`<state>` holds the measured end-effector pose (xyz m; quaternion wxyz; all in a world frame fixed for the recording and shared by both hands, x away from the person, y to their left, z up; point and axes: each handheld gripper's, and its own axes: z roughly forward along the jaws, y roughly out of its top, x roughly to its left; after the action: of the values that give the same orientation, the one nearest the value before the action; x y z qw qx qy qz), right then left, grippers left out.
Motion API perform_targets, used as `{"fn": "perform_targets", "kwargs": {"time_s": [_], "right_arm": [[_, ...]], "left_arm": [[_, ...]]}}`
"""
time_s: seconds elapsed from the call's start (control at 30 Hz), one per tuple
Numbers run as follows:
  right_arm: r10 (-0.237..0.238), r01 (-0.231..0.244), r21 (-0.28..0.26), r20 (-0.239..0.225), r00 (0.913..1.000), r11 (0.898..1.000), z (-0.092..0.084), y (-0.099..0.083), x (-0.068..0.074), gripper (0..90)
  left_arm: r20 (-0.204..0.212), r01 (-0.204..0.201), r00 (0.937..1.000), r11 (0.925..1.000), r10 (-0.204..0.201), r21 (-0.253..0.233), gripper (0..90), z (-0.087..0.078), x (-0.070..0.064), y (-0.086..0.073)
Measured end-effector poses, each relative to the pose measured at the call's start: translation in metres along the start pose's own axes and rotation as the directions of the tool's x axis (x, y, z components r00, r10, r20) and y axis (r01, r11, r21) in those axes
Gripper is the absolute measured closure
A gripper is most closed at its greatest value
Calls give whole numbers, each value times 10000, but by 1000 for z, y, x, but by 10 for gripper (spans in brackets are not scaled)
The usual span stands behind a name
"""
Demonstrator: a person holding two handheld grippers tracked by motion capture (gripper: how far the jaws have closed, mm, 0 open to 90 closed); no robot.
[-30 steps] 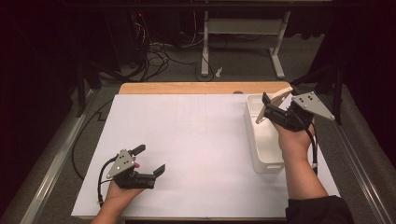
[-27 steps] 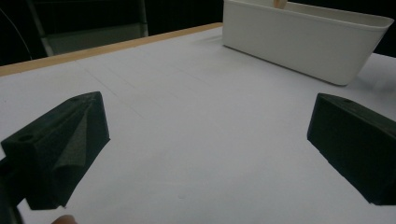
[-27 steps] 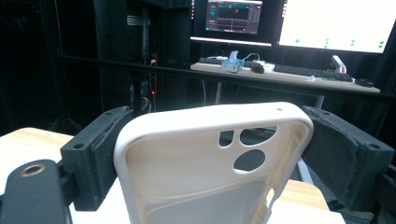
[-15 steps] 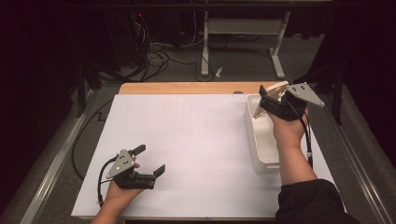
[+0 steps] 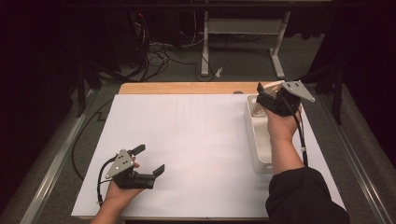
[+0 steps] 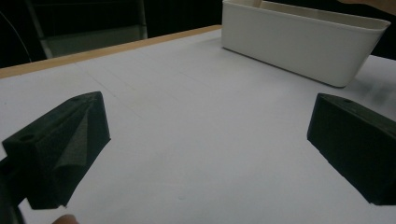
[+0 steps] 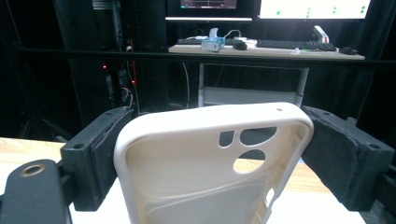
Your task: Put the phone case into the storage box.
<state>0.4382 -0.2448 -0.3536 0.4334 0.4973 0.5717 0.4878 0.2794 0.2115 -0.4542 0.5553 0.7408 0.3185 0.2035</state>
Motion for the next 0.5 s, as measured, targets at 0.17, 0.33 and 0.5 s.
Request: {"fn": "perform_targets", "kwargs": {"time_s": [0.17,0.33,0.5], "right_arm": [[150,-153,231,137,9998,9996,9,-5,-1,131],[134,-146,467,269,9995,9988,16,-8,-1,129],[82,-105,589,393,9992,9982,22,-8,2,129]], "left_arm": [[14,3,10000,10000,-3,14,4,0,0,0],[44,23,10000,10000,-23,-2,4,0,0,0],[64,0,10000,10000,0,-32,5,0,0,0]]}}
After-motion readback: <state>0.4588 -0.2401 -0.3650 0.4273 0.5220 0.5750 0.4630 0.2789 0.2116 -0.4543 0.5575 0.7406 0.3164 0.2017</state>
